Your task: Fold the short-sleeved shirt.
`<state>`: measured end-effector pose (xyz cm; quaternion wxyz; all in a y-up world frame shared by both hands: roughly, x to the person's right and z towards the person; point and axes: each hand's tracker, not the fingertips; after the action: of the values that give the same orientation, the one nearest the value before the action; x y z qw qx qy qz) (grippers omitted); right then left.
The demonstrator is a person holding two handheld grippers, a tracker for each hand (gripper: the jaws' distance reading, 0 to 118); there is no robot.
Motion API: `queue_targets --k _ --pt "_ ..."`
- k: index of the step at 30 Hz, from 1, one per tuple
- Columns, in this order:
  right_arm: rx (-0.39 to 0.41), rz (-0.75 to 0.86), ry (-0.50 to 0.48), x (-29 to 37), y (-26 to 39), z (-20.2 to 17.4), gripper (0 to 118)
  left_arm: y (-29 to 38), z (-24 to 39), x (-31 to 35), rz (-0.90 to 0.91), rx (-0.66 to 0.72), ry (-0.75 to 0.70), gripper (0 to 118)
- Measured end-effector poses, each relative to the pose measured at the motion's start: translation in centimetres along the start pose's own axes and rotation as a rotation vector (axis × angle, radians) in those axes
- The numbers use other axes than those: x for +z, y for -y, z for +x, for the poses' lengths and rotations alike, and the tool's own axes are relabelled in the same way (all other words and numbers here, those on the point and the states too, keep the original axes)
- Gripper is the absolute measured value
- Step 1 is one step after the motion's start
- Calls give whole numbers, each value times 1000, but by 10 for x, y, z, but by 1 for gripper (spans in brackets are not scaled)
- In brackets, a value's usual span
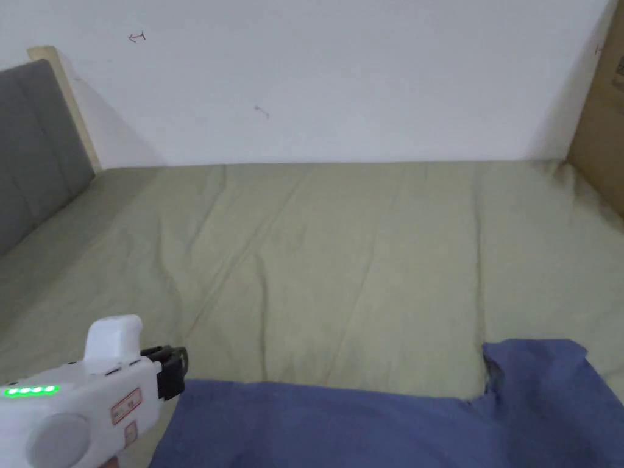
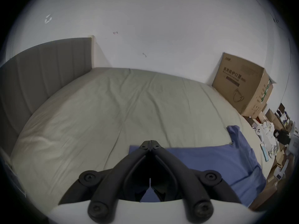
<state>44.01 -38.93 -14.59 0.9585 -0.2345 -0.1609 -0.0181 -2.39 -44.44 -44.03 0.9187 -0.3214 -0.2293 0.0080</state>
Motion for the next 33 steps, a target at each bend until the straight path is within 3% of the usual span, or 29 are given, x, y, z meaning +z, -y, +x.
queue_targets --k 2,3,4,5,6,8,10,13,14,19,20,22,23,24,25,26,27,28,29,33 --pt "-13 -8 -19 -16 -8 0 0 -1 -12 -39 -74 -1 8 2" --pt "-11 -11 -28 -21 -11 -4 0 -4 -9 -49 -142 10 -30 18" --pt "-3 -23 -43 -26 -13 -9 0 -2 -14 -65 -211 29 -76 54" --pt "-2 -33 -53 -33 -10 -2 0 4 -18 -78 -262 45 -89 104" --pt "2 -39 -66 -37 -11 -4 0 12 -22 -90 -341 56 -69 116" --pt "23 -60 -82 -44 -10 -7 0 21 -16 -87 -329 56 -40 98" --pt "58 -90 -70 -58 -3 0 0 31 -3 -80 -273 -68 -119 85" --pt "14 -170 -77 -81 7 13 0 36 11 -61 -188 -155 -103 3" --pt "-16 -221 -68 -95 12 20 0 38 16 -54 -184 -157 -29 3" --pt "-140 -408 -10 -159 29 54 0 38 16 -40 -182 -178 -34 3" --pt "-189 -447 -17 -171 32 63 17 36 15 -37 -175 -171 -37 3" --pt "-284 -560 -75 -196 49 78 70 33 10 -34 -175 -116 -30 3" --pt "-307 -631 -99 -201 54 81 79 31 10 -30 -172 -104 -31 3" --pt "-268 -643 -89 -201 57 82 78 30 10 -28 -168 -105 -29 3" --pt "-187 -552 -75 -187 51 75 74 29 11 -25 -168 -109 -31 3" --pt "-173 -561 -30 -179 46 71 48 27 12 -23 -171 -113 -30 3" --pt "-180 -557 -19 -174 44 74 2 26 12 -19 -174 -117 -26 3" --pt "-216 -521 -96 -164 42 78 0 24 13 -13 -169 -115 -20 3" --pt "-236 -490 -98 -147 37 71 0 22 13 -7 -161 -108 -19 3" --pt "-173 -365 -103 -82 12 63 0 7 10 34 -116 -46 25 3"
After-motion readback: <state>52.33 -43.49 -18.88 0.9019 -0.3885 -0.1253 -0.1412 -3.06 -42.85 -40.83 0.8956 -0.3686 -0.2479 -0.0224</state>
